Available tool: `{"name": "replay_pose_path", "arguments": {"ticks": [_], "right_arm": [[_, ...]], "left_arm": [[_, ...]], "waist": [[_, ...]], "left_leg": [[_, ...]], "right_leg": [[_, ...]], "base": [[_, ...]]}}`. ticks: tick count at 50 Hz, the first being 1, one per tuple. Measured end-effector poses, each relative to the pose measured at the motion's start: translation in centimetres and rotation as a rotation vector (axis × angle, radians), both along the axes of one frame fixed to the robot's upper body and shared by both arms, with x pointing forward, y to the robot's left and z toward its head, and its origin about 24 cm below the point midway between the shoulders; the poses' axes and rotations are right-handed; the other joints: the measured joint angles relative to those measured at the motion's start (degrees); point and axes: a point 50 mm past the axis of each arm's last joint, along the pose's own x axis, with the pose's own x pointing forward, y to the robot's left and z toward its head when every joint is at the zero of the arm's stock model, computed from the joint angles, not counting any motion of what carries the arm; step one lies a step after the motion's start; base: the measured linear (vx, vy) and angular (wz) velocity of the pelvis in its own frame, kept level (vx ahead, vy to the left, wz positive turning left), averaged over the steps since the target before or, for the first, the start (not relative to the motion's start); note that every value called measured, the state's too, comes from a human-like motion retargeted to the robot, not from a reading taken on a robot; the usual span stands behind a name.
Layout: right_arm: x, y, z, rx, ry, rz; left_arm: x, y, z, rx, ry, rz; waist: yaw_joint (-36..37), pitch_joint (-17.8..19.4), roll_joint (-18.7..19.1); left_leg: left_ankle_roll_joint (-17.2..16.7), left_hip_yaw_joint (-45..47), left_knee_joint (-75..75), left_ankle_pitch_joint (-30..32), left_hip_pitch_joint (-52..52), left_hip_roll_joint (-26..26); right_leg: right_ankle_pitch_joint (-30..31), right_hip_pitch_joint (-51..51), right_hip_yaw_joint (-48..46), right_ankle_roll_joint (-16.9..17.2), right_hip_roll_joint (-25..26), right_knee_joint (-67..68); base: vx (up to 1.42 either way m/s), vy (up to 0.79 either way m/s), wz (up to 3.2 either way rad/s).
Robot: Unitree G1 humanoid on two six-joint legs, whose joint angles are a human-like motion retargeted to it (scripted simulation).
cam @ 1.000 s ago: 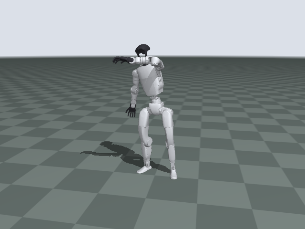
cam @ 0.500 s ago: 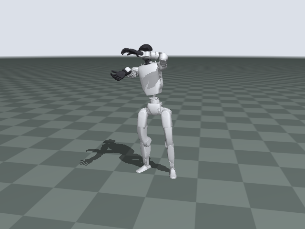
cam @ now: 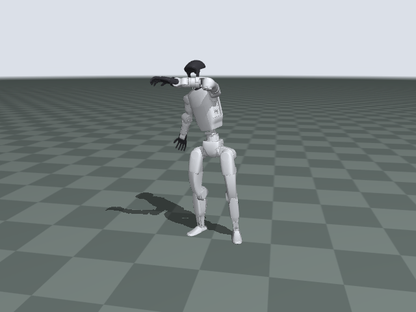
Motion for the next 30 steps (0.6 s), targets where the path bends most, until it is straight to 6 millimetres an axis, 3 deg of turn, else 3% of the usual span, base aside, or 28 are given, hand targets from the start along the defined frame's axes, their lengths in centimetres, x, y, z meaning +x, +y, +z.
{"name": "replay_pose_path", "arguments": {"ticks": [5,10,13,17,20,23,25,27,28,30], "right_arm": [[-9.0,-4.0,7.5,-0.19,0.012,-0.242],[-13.7,-4.5,11.9,-0.266,0.097,-0.326],[-14.4,-4.0,11.8,-0.275,0.093,-0.372],[-12.3,-2.8,8.2,-0.2,0.022,-0.361],[-7.5,-1.4,3.6,-0.085,-0.049,-0.284],[1.1,1.3,-1.2,0.056,-0.107,-0.123],[9.4,4.1,-3.4,0.146,-0.19,0.034],[18.9,8.3,-3.6,0.224,-0.32,0.219],[23.6,10.9,-2.8,0.252,-0.398,0.317],[32.1,16.4,0.7,0.281,-0.559,0.516]], "left_arm": [[1.0,1.7,0.0,0.031,-0.007,0.088],[1.4,1.6,0.0,0.053,-0.041,0.103],[1.4,0.8,-0.1,0.066,-0.047,0.085],[1.1,-1.1,-0.5,0.093,-0.015,0.038],[0.7,-2.8,-1.1,0.119,0.013,-0.008],[0.4,-3.9,-1.7,0.126,0.044,-0.044],[0.1,-4.6,-1.9,0.118,0.045,-0.065],[0.0,-4.7,-1.9,0.1,0.058,-0.07],[0.0,-4.7,-1.9,0.091,0.065,-0.07],[-0.1,-4.6,-1.8,0.071,0.08,-0.072]], "waist": [[-3.4,2.6,-0.7],[-3.8,3.9,-0.4],[-3.1,4.1,0.3],[-1.1,3.6,1.8],[1.2,2.6,2.8],[3.6,0.8,3.4],[5.5,0.2,3.6],[6.9,-0.4,3.7],[7.5,-0.7,3.8],[8.7,-1.1,3.9]], "left_leg": [[-0.3,1.1,0.0,0.3,0.0,-0.1],[-0.2,1.2,0.0,0.6,-0.5,-0.3],[-0.3,0.5,0.1,0.7,-1.2,-0.6],[-0.7,-1.3,0.3,0.8,-2.1,-0.7],[-1.2,-2.6,0.5,0.8,-2.6,-0.7],[-1.8,-3.3,0.7,0.7,-2.6,-0.4],[-1.8,-3.4,0.8,0.7,-2.5,-0.2],[-1.8,-3.4,1.0,0.6,-2.1,0.1],[-1.7,-3.3,1.1,0.5,-1.9,0.2],[-1.4,-3.2,1.2,0.4,-1.5,0.4]], "right_leg": [[0.4,-0.5,0.8,0.4,-0.1,-0.2],[0.9,-0.9,0.8,0.6,-0.3,-0.8],[1.0,-1.0,0.1,0.6,-0.5,-1.1],[0.9,-0.7,-1.4,0.0,-0.7,-1.3],[0.6,-0.3,-2.5,-0.9,-0.6,-1.3],[0.3,0.1,-2.9,-2.1,-0.4,-1.1],[0.2,0.4,-2.9,-3.0,-0.2,-1.0],[0.2,0.6,-2.5,-3.7,0.1,-0.7],[0.2,0.8,-2.4,-4.0,0.2,-0.6],[0.1,1.1,-2.1,-4.5,0.4,-0.4]], "base": [[-0.01,0.01,-0.21],[0.0,0.0,0.0],[-0.02,0.01,0.17],[-0.02,0.01,0.38],[-0.02,0.0,0.37],[-0.01,-0.01,0.16],[0.0,0.0,0.0],[0.0,0.0,0.0],[0.0,0.0,0.0],[0.0,0.0,0.0]]}}
